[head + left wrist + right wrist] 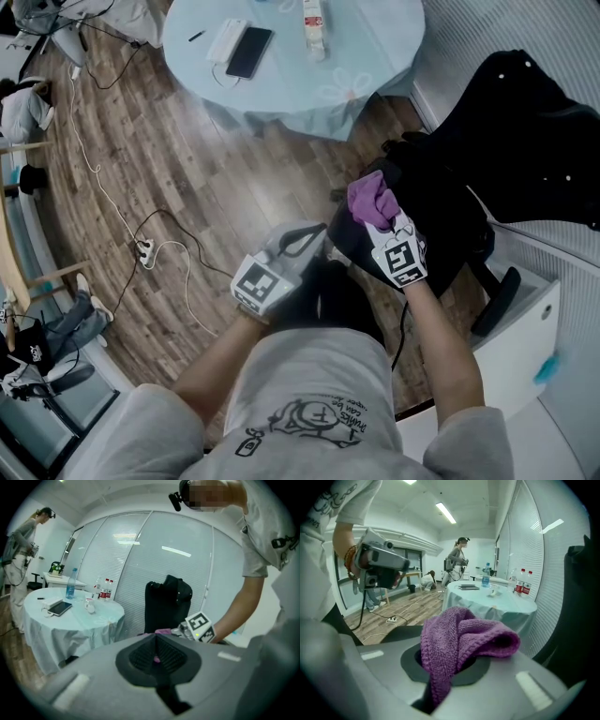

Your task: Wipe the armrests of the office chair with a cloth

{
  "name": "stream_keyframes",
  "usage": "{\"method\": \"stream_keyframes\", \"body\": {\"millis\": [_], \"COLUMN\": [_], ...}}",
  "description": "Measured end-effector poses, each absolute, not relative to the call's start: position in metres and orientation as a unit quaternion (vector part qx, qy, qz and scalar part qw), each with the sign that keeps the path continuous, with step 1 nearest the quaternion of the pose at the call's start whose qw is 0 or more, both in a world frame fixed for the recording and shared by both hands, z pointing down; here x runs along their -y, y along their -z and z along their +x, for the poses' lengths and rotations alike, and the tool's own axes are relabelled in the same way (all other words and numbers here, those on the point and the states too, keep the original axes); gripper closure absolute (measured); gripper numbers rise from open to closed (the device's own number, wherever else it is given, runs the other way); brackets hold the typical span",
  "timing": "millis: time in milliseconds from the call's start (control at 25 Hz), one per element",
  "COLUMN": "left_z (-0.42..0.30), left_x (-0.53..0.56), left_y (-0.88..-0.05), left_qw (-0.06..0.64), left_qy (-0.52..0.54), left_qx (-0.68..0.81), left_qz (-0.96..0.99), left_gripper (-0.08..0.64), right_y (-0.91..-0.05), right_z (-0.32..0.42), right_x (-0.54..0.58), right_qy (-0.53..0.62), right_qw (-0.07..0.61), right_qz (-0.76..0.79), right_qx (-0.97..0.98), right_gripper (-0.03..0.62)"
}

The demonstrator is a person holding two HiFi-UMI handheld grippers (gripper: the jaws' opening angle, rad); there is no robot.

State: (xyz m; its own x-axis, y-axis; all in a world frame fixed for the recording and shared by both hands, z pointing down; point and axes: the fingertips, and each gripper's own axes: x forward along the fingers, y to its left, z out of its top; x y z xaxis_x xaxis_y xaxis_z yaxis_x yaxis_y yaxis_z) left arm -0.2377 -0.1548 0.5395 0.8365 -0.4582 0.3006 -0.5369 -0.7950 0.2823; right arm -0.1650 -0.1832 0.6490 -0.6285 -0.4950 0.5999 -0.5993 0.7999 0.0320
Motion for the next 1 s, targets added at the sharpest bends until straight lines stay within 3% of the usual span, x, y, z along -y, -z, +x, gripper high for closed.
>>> {"method": "stream_keyframes", "body": {"millis": [480, 760, 1000], "left_z": [-0.234, -0.231, -0.232], "left_x": [0.162, 0.156, 0.150], "left_y": [-0.538, -0.538, -0.540], "left_qw": [0.177, 0.179, 0.181], "left_qy": [-0.107, -0.108, -0.111], "left_qx": [0.270, 0.265, 0.261], "left_qz": [0.941, 0.941, 0.942], "left_gripper": [0.558, 0.558, 0.558], "right_y": [-0.645, -0.643, -0.650], "right_z": [-0.236, -0.226, -0.176], "right_x": [0.074, 0.088, 0.150], "right_qy": [-0.077, -0.095, -0.108], "right_qw": [0.300, 0.287, 0.296], "right_qz": [0.202, 0.201, 0.261], "right_qx": [0.929, 0.932, 0.912], "right_gripper": [0.561, 0.563, 0.563]}}
